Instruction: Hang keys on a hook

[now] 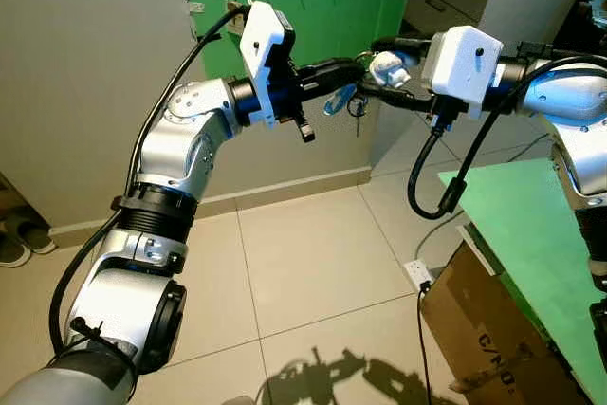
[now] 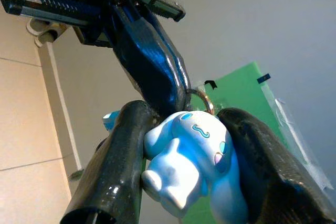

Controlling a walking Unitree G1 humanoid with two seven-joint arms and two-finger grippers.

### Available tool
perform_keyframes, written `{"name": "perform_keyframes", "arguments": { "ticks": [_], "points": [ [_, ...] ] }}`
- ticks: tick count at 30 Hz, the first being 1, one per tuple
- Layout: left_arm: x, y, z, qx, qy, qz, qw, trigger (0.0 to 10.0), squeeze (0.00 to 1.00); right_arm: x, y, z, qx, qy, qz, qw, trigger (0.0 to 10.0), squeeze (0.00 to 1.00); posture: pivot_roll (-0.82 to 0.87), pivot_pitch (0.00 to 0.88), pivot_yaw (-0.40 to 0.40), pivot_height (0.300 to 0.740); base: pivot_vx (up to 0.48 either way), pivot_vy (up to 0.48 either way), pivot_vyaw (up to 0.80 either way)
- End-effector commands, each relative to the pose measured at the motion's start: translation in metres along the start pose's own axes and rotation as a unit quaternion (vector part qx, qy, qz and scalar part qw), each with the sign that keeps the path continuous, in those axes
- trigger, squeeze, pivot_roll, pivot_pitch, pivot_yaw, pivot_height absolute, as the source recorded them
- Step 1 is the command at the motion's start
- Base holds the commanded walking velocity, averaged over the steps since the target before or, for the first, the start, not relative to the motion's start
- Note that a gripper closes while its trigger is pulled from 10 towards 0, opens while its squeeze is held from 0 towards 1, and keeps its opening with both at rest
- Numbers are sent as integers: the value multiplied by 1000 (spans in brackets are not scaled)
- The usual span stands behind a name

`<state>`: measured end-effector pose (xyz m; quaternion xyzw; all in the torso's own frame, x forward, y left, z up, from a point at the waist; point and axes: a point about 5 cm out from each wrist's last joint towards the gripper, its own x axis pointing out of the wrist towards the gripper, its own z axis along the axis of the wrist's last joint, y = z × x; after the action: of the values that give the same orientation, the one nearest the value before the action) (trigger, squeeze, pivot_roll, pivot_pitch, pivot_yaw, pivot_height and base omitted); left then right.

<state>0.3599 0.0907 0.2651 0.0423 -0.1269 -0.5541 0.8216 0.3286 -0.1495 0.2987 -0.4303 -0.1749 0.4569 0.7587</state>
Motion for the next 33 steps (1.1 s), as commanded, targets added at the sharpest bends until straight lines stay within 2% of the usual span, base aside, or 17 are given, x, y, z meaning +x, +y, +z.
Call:
{"name": "perform_keyframes", "arguments": {
  "ticks": [1,2,3,5,8,9,12,15,16,18,21,23,24,29,30,32,33],
  "points": [
    [-1,-1,2,9,3,2,1000,0,0,0,1,-1,12,-1,-8,1000,0,0,-91,0,41,740,0,0,0],
    [-1,0,2,9,3,6,1000,0,0,0,1,-2,28,-1,-21,999,10000,0,-91,0,41,740,0,0,0],
    [-1,0,2,9,3,8,1000,0,0,0,1,-3,39,-1,-30,999,10000,0,-91,0,38,740,0,0,0],
    [-2,0,2,10,3,11,1000,0,0,0,0,-7,100,-9,-85,991,10000,0,-90,0,32,740,0,0,0],
    [-4,0,2,10,3,16,1000,0,0,-3,2,-20,148,20,-143,978,10000,0,-88,0,32,740,0,0,0],
    [-4,0,2,10,4,17,1000,0,0,-5,4,-23,171,20,-165,971,10000,1000,-89,0,31,740,0,0,0],
    [-5,0,2,10,5,18,1000,0,0,-7,5,-28,196,22,-201,960,10000,1000,-89,0,33,740,0,0,0],
    [-5,0,1,10,6,19,1000,0,0,-8,8,-29,202,24,-219,954,10000,1000,-91,0,39,740,0,0,0],
    [-6,1,1,10,8,20,1000,0,0,-8,10,-27,216,17,-237,947,10000,1000,-94,0,44,740,0,0,0],
    [-6,1,1,10,9,20,1000,0,0,-7,10,-26,221,15,-244,944,10000,1000,-94,0,44,740,0,0,0],
    [-5,2,-1,18,27,16,999,0,0,-11,14,-26,253,12,-262,931,10000,1000,-93,0,46,740,0,0,0],
    [-6,2,-1,20,32,16,999,0,0,-11,14,-27,256,11,-265,929,10000,1000,-93,0,46,740,0,0,0],
    [-12,6,-7,19,51,36,998,0,0,-17,16,-32,295,2,-311,904,10000,1000,-90,0,49,740,0,0,0],
    [-26,10,-20,-22,60,98,993,0,0,-26,30,-44,362,-1,-398,843,10000,1000,-88,0,52,740,0,0,0],
    [-28,9,-24,-33,59,106,992,0,0,-27,35,-46,369,4,-408,835,10000,1000,-87,0,52,740,0,0,0],
    [-29,8,-25,-38,58,110,991,0,0,-28,38,-47,371,8,-413,832,10000,1000,-87,0,50,740,0,0,0],
    [-33,4,-31,-49,58,114,991,0,0,-27,48,-50,389,12,-418,821,10000,1000,-84,0,48,740,0,0,0]
  ]
}}
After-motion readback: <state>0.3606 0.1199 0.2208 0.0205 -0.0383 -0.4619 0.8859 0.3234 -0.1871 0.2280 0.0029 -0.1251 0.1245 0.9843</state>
